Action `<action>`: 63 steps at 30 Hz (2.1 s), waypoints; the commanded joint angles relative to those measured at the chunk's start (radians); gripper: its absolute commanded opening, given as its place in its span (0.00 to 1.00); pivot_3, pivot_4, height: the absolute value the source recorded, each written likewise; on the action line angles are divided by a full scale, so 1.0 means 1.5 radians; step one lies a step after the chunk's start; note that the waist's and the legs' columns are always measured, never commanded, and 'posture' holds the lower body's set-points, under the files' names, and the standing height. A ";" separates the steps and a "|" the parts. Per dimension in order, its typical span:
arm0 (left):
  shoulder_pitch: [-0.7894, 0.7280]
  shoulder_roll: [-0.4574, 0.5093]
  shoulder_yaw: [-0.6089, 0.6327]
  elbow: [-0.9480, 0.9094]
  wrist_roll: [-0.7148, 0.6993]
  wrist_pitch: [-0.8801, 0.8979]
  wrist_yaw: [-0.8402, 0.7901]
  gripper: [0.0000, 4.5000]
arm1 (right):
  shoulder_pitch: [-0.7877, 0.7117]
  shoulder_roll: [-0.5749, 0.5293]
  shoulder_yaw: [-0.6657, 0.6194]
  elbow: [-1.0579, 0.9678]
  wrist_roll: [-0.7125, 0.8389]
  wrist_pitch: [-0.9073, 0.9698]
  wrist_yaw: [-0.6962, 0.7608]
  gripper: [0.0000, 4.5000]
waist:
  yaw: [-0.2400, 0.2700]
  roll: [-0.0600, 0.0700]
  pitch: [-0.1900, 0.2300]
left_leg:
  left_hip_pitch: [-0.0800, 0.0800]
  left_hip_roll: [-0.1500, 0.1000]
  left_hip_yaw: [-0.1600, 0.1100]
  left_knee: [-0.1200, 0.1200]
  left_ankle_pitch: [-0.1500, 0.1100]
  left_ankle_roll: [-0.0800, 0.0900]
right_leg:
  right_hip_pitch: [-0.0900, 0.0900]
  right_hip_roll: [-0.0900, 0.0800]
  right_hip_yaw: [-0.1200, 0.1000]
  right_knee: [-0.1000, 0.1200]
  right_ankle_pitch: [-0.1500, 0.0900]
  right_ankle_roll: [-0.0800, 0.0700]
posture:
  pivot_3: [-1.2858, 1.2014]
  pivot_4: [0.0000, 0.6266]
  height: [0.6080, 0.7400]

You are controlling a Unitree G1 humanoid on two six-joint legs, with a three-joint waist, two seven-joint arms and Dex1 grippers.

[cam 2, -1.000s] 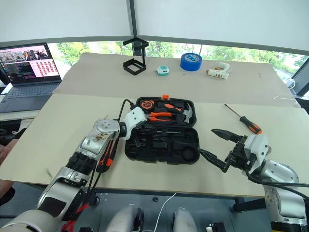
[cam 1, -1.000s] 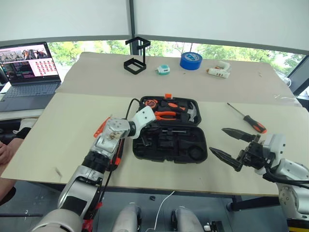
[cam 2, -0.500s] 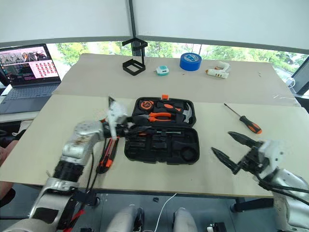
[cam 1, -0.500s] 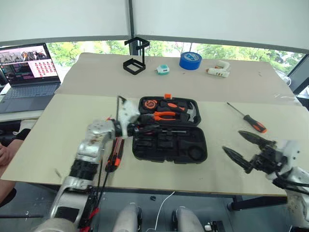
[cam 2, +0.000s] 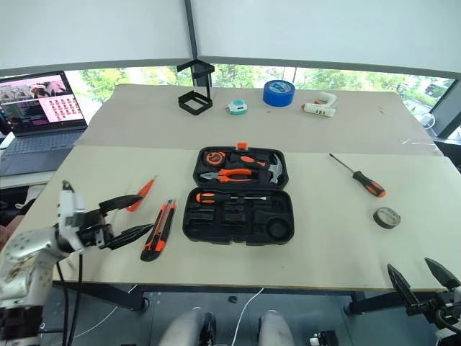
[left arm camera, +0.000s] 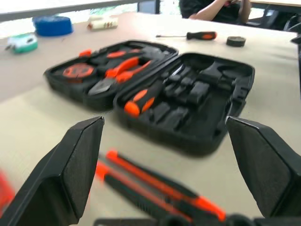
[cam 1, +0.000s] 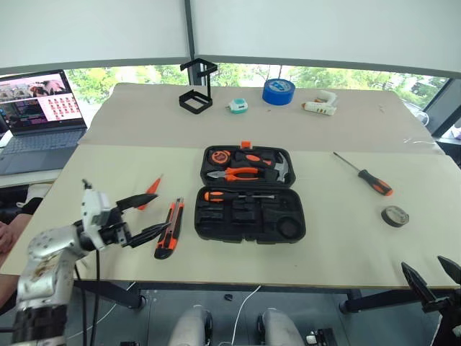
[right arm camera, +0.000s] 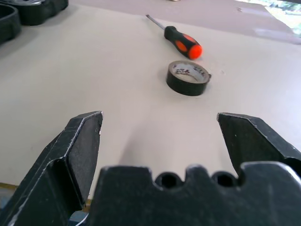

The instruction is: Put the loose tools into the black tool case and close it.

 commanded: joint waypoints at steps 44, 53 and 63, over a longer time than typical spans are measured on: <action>-0.135 -0.086 -0.199 -0.190 -0.046 0.102 0.149 1.00 | -0.972 -0.236 0.451 0.805 -0.429 0.162 -0.086 0.43 | -0.014 0.001 0.001 | -0.005 -0.003 0.002 -0.002 0.003 0.005 | -0.004 0.007 0.000 -0.002 0.004 0.008 | 0.52 0.24 1.00; -0.130 -0.085 -0.188 -0.194 -0.049 0.104 0.160 1.00 | -0.989 -0.254 0.432 0.802 -0.436 0.165 -0.111 0.98 | -0.011 0.002 0.001 | -0.005 -0.003 0.002 -0.002 0.003 0.005 | -0.004 0.007 0.000 -0.002 0.004 0.008 | 0.52 0.24 1.00; -0.157 -0.081 -0.188 -0.206 -0.060 0.131 0.169 1.00 | -0.980 -0.206 0.421 0.817 -0.434 0.227 -0.162 0.98 | -0.013 0.002 0.001 | -0.005 -0.003 0.002 -0.002 0.003 0.005 | -0.004 0.007 0.000 -0.002 0.004 0.008 | 0.52 0.24 1.00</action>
